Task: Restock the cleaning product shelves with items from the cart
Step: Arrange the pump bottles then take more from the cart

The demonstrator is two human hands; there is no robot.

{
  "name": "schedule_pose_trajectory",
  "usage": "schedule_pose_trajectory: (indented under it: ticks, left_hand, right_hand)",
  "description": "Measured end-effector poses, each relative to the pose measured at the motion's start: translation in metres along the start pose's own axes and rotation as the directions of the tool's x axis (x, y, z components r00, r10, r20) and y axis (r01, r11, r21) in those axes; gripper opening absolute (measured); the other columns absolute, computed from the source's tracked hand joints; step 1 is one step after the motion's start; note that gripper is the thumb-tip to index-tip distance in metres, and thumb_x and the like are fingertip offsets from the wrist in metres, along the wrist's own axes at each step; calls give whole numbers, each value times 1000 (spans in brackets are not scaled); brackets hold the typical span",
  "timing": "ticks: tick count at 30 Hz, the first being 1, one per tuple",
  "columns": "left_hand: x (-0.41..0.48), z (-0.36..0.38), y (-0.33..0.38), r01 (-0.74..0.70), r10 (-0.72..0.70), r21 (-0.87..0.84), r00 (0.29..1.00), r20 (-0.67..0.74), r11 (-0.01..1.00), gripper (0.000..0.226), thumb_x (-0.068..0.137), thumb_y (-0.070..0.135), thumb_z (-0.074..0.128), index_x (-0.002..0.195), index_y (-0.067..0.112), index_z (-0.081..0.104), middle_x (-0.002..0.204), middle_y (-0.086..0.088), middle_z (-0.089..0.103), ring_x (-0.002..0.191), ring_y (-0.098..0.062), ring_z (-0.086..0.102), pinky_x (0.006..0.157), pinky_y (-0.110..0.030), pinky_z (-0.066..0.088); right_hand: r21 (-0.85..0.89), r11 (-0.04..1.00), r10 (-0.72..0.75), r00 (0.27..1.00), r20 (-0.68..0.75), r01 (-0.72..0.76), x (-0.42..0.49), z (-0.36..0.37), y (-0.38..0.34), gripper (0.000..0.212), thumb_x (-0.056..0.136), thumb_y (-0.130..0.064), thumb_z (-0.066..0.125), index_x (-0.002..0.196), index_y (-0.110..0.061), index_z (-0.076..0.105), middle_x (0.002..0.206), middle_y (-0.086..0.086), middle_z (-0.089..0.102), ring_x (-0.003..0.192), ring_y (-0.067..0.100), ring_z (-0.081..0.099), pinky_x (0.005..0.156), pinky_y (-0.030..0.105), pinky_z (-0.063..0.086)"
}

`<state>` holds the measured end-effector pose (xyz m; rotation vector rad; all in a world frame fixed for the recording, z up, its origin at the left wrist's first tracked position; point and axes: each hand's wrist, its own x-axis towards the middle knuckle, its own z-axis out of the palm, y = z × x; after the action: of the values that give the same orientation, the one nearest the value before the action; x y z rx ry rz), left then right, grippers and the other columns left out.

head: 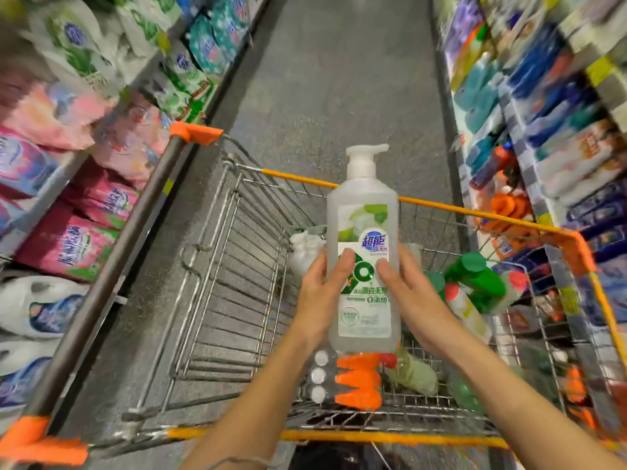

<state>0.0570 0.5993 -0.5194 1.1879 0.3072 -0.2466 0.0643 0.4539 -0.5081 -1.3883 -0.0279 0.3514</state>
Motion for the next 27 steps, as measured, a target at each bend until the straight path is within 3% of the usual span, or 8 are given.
schedule_pose_trajectory:
  ticks: [3, 8, 10, 12, 15, 20, 25, 27]
  left_hand:
    - [-16, 13, -5, -1, 1, 26, 1000, 7, 1000, 64, 73, 50, 71, 122, 12, 60, 110, -16, 71, 101, -36, 68, 86, -49, 55]
    - [-69, 45, -7, -117, 110, 147, 993, 51, 982, 58, 65, 54, 70, 110, 18, 65, 104, -13, 73, 94, -33, 70, 83, -49, 57]
    - [-102, 64, -7, -157, 146, 170, 986, 78, 973, 58, 65, 56, 70, 110, 20, 65, 104, -11, 73, 94, -31, 71, 82, -48, 57]
    - [-138, 85, -6, -195, 181, 173, 979, 96, 965, 60, 65, 56, 69, 111, 17, 65, 103, -10, 73, 93, -28, 71, 79, -43, 59]
    - [-193, 118, -4, -257, 231, 173, 960, 157, 951, 55, 70, 52, 69, 108, 12, 65, 98, -8, 74, 88, -25, 72, 70, -35, 58]
    - [-275, 166, -5, -315, 264, 162, 925, 271, 935, 62, 66, 55, 68, 107, 9, 65, 100, -12, 74, 90, -29, 72, 74, -39, 59]
    - [-351, 201, -17, -361, 265, 157, 863, 431, 919, 61, 68, 53, 68, 108, 8, 65, 100, -12, 74, 90, -28, 72, 73, -37, 58]
    - [-383, 210, -24, -381, 264, 151, 829, 493, 912, 55, 70, 52, 68, 107, 12, 67, 101, -11, 74, 91, -29, 71, 75, -39, 59]
  right_hand:
    - [9, 1000, -20, 998, -55, 20, -27, -2, 0, 74, 77, -56, 70, 138, -24, 44, 128, -1, 64, 116, 21, 62, 92, 41, 54]
    - [38, 993, -103, 986, -131, 109, -93, -14, -17, 50, 88, -29, 61, 135, -17, 48, 118, -3, 70, 106, 19, 66, 82, 32, 57]
    - [82, 987, -125, 983, -133, 137, -129, -19, -31, 54, 83, -30, 63, 134, -17, 50, 116, -2, 71, 103, 17, 67, 78, 29, 56]
    - [78, 981, -166, 977, -135, 178, -170, -25, -46, 56, 86, -34, 69, 136, -17, 49, 121, 3, 68, 107, 21, 66, 81, 34, 57]
    - [69, 970, -221, 963, -156, 234, -233, -35, -68, 48, 90, -24, 63, 137, -18, 49, 124, 5, 66, 110, 25, 65, 88, 41, 55]
    - [48, 938, -325, 917, -231, 344, -331, -45, -98, 47, 86, -20, 60, 133, -17, 52, 114, 1, 71, 99, 19, 69, 76, 31, 57]
    - [-25, 903, -408, 840, -359, 428, -431, -48, -107, 44, 88, -19, 57, 132, -16, 53, 120, 6, 68, 108, 29, 66, 89, 45, 56]
    - [-31, 889, -430, 809, -401, 457, -473, -44, -108, 43, 89, -18, 56, 131, -18, 53, 119, 6, 69, 107, 28, 67, 86, 42, 57]
